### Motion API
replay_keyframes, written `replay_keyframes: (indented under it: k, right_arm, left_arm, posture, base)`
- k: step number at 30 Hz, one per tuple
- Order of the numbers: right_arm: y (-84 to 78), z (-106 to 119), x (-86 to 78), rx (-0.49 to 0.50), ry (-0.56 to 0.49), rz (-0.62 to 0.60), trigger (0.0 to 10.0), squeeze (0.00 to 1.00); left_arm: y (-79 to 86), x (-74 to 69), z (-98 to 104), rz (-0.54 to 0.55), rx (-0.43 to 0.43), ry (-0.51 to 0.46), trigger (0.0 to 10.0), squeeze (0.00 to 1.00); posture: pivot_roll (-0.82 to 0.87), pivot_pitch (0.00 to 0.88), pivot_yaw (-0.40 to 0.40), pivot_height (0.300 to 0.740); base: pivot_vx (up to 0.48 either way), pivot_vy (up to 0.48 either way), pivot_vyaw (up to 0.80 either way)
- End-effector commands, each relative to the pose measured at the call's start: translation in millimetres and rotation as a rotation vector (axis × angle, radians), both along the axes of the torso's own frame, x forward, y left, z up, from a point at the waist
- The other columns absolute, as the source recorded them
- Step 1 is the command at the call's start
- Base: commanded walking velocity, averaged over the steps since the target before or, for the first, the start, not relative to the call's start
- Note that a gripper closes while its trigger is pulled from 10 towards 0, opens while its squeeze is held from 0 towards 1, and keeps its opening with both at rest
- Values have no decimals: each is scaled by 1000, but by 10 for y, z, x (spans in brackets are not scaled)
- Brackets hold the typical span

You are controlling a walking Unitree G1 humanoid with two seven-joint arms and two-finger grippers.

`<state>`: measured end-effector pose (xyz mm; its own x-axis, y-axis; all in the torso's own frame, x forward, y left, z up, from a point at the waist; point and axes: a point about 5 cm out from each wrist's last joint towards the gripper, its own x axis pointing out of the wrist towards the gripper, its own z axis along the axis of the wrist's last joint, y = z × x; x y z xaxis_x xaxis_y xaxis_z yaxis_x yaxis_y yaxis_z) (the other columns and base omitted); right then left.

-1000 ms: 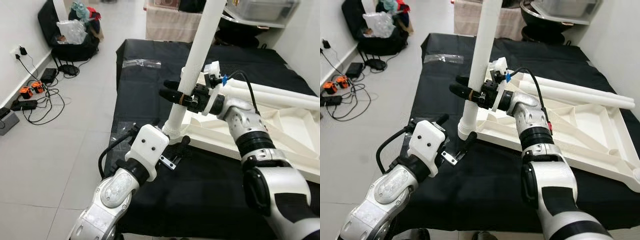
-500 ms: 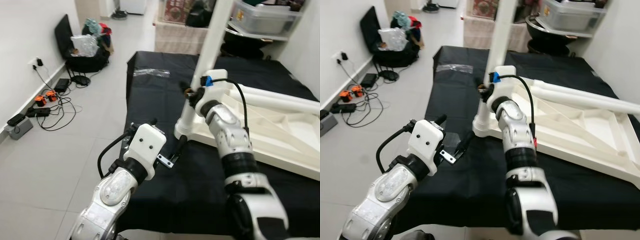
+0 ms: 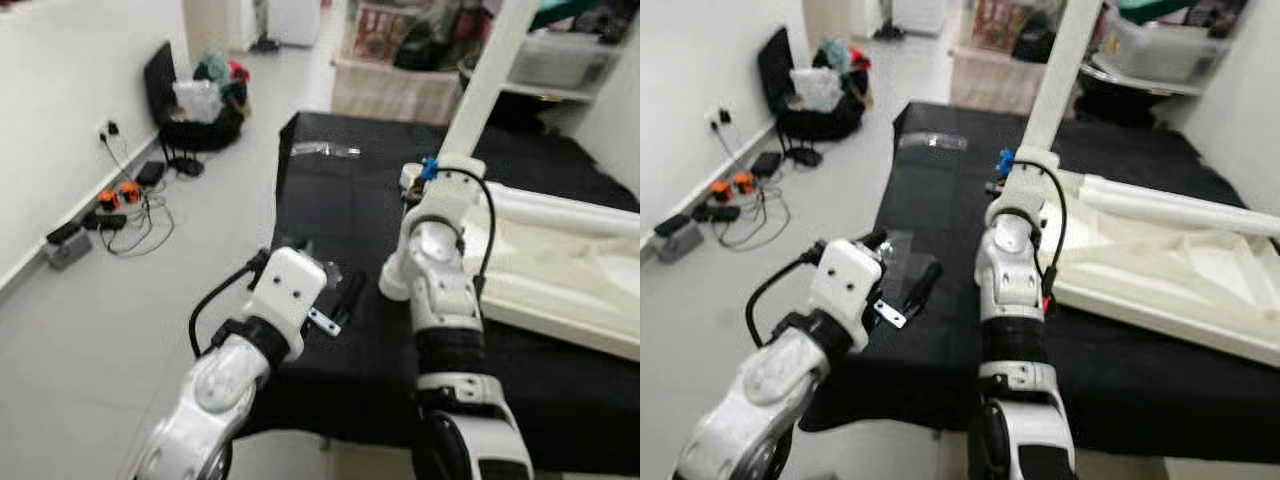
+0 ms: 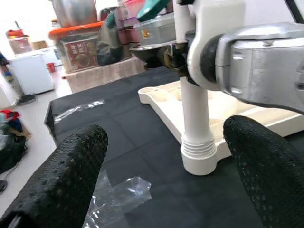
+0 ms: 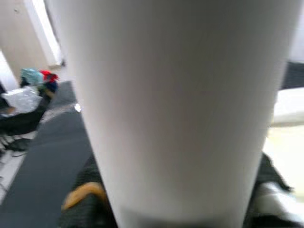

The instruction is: Building children table

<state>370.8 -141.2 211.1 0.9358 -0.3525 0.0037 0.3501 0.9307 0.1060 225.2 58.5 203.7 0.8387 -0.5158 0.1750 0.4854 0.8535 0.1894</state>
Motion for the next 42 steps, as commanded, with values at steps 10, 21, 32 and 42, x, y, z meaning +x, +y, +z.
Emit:
replay_keyframes:
  k: [10, 21, 32, 42]
  right_arm:
    - [315, 284, 45, 1, -103, 265, 10000, 0]
    - [503, 154, -92, -73, -146, 509, 10000, 0]
    - [520, 140, -47, -69, -138, 569, 10000, 0]
    - [548, 268, 66, -77, -180, 625, 10000, 0]
  left_arm:
    - [-23, -6, -18, -9, 3, 5, 10000, 0]
    - [-29, -1, -13, -9, -2, 5, 10000, 0]
    - [-22, 10, -9, -5, 2, 1, 10000, 0]
    - [-27, 5, 6, -2, -2, -5, 10000, 0]
  posture:
    - [72, 73, -87, 740]
    - [65, 79, -84, 740]
    - [65, 78, -90, 740]
    - [69, 84, -98, 740]
  base:
    - [0, 0, 0]
    - [0, 0, 0]
    - [0, 0, 0]
    - [0, 0, 0]
